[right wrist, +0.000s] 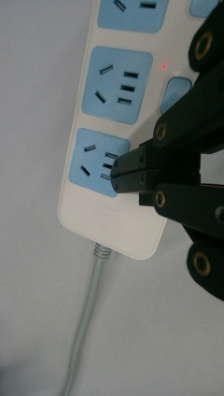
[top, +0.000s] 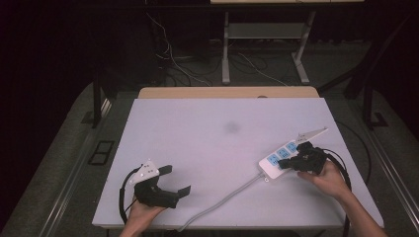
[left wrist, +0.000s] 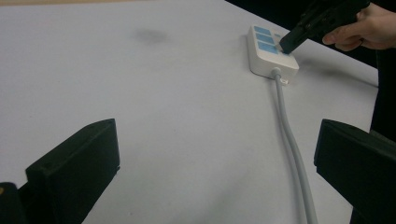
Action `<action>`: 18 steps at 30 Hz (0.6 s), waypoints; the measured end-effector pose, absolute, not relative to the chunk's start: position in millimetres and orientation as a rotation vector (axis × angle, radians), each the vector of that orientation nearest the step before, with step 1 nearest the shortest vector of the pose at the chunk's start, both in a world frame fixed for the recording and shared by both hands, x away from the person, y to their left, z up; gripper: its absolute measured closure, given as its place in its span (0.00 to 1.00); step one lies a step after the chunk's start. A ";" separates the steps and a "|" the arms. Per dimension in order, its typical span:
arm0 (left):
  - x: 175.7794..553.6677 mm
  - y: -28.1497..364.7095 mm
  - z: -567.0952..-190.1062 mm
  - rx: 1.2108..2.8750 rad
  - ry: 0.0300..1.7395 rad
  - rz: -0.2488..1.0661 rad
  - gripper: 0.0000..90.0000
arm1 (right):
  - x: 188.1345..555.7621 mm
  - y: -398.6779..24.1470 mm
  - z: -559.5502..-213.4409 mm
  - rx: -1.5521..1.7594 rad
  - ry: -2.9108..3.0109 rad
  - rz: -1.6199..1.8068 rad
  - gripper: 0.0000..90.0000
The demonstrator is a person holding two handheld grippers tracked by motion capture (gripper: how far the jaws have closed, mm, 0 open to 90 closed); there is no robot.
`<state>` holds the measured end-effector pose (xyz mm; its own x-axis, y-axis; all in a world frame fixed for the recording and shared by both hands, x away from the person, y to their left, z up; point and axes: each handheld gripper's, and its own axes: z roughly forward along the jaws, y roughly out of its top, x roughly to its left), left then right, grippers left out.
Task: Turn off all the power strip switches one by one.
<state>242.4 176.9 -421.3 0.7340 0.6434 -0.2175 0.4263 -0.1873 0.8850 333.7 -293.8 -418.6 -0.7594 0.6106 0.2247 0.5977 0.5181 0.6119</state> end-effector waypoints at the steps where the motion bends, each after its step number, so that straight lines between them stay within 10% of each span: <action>1: 242.9 177.4 -421.3 1.821 0.837 0.245 0.00 | 333.8 -294.9 -417.4 1.089 2.710 1.118 1.00; 18: 247.2 180.2 -420.5 1.819 0.841 0.267 0.00 | 337.7 -294.8 -405.1 1.076 2.720 1.110 1.00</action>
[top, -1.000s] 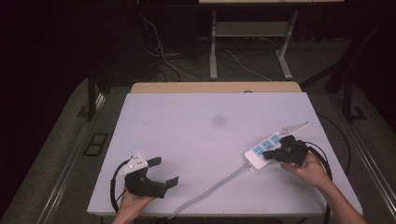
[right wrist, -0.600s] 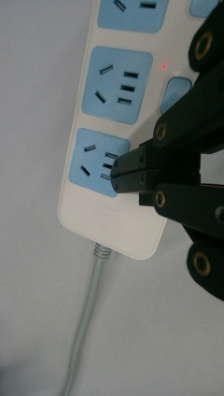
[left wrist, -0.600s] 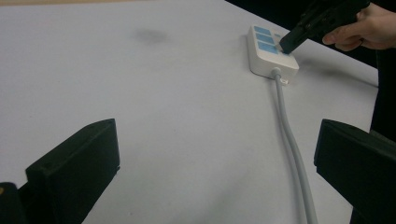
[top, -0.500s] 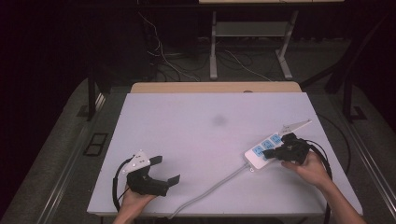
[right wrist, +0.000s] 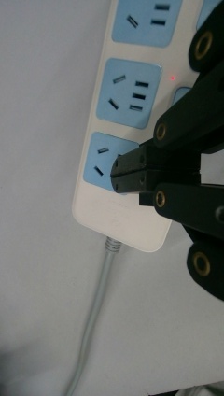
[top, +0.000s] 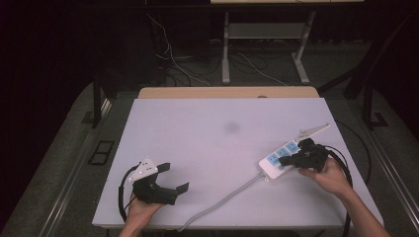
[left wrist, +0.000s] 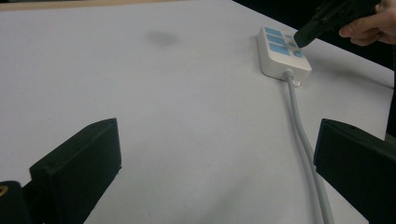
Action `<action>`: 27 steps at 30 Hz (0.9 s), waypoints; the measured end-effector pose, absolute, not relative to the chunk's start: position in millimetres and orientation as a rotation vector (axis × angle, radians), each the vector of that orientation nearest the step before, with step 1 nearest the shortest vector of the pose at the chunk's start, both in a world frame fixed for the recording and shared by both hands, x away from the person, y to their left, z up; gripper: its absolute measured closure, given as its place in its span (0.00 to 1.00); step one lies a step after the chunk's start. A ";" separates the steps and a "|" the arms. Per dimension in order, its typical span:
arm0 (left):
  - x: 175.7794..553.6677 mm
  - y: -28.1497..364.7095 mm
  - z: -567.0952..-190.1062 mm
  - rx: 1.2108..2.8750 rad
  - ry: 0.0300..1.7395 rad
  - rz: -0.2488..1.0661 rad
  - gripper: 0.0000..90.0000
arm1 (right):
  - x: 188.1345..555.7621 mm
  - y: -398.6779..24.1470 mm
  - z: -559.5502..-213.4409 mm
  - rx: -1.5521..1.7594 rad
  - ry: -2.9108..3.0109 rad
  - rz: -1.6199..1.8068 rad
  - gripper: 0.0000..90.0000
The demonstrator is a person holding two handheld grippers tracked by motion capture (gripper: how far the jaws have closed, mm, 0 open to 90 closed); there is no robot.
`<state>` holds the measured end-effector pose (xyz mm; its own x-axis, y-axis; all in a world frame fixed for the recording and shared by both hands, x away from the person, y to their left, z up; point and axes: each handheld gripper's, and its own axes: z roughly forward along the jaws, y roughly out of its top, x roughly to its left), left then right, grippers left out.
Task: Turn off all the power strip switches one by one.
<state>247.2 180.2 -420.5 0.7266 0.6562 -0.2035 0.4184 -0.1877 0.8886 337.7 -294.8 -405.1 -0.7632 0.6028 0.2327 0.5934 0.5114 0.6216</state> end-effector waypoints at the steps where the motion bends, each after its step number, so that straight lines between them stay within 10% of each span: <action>1: 247.1 180.1 -420.4 1.821 0.838 0.266 0.00 | 338.3 -294.9 -402.5 1.075 2.718 1.110 1.00; 27: 246.2 178.5 -421.7 1.824 0.846 0.260 0.00 | 347.8 -320.6 -370.7 1.098 2.654 1.121 1.00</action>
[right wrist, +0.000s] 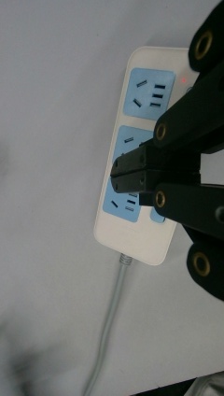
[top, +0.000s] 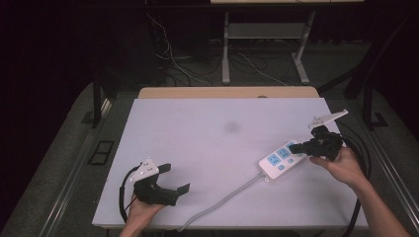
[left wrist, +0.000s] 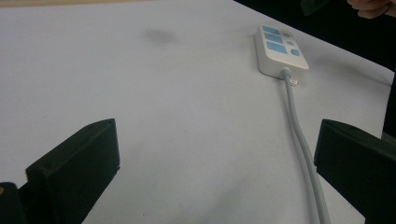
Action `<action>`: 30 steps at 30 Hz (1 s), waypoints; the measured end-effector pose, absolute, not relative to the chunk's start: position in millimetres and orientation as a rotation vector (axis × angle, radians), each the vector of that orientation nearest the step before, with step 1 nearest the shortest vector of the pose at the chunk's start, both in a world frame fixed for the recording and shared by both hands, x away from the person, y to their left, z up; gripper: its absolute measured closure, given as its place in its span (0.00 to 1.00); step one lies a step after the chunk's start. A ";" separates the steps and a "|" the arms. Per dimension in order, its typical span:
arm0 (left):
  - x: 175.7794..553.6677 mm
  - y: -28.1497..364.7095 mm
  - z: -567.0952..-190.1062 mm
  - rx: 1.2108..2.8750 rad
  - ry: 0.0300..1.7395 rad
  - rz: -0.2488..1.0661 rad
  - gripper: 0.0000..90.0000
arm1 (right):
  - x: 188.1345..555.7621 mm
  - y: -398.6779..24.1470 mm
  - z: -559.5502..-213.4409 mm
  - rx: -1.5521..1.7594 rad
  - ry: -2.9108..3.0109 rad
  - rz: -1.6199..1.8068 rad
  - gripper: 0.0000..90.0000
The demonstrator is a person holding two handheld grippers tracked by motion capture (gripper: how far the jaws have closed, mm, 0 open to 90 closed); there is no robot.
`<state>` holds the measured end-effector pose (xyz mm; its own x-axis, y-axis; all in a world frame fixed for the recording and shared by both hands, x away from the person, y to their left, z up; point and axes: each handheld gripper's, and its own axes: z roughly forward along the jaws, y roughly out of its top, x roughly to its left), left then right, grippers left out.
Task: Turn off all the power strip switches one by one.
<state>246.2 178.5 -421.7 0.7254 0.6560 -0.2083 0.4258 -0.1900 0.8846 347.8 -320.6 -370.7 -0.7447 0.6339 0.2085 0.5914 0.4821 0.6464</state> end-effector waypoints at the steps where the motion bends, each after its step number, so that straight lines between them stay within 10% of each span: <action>1: 246.3 178.6 -421.6 1.823 0.847 0.261 0.00 | 348.3 -321.2 -371.0 1.099 2.653 1.120 1.00; 30: 246.2 179.1 -421.9 1.822 0.849 0.257 0.00 | 353.2 -324.5 -403.5 1.170 2.696 1.037 1.00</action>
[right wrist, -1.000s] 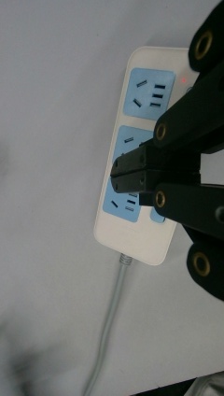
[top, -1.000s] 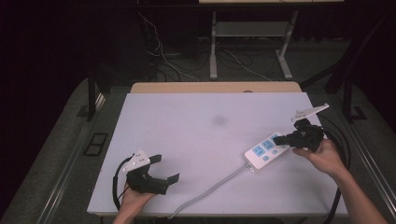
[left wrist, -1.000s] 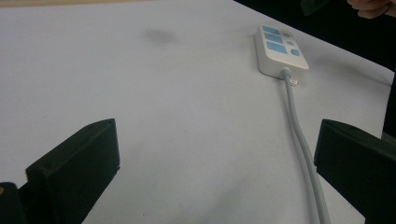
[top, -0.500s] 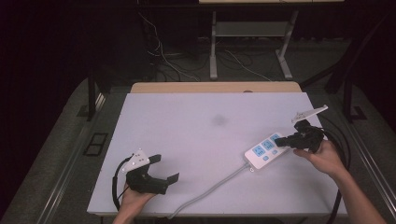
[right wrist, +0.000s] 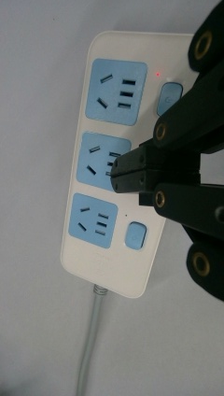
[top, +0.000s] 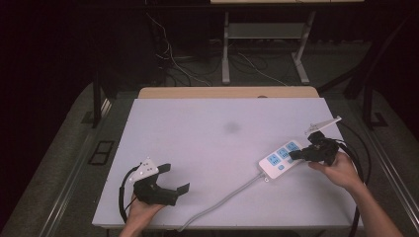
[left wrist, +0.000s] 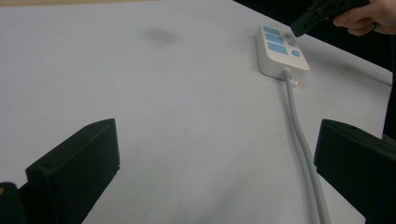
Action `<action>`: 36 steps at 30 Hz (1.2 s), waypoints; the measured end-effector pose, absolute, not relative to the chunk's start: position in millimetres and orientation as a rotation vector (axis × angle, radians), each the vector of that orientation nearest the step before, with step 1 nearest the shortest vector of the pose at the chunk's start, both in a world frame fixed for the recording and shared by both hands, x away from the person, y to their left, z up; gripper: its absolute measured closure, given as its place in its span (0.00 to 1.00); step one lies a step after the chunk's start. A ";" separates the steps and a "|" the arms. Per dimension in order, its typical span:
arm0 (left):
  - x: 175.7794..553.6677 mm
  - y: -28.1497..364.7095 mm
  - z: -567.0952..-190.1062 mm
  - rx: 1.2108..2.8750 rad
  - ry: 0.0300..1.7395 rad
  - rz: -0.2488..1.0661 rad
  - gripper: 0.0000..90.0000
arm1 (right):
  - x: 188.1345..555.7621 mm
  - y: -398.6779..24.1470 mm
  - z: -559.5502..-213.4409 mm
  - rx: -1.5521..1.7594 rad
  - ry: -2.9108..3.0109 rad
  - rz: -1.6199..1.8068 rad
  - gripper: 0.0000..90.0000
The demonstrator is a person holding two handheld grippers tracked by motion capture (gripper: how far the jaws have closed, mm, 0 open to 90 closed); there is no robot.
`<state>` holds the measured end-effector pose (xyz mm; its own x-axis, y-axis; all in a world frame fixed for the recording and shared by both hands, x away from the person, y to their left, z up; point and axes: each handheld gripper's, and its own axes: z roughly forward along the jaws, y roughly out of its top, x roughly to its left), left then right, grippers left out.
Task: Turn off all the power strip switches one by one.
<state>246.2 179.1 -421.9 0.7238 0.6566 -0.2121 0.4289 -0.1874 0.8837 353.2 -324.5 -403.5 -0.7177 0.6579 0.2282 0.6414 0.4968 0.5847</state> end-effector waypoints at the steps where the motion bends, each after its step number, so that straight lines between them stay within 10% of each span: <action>1: 246.2 179.2 -421.9 1.822 0.850 0.257 0.00 | 353.6 -324.4 -404.0 1.168 2.696 1.036 1.00; 36: 244.9 179.2 -421.3 1.822 0.841 0.261 0.00 | 352.4 -327.8 -419.2 1.190 2.677 1.092 1.00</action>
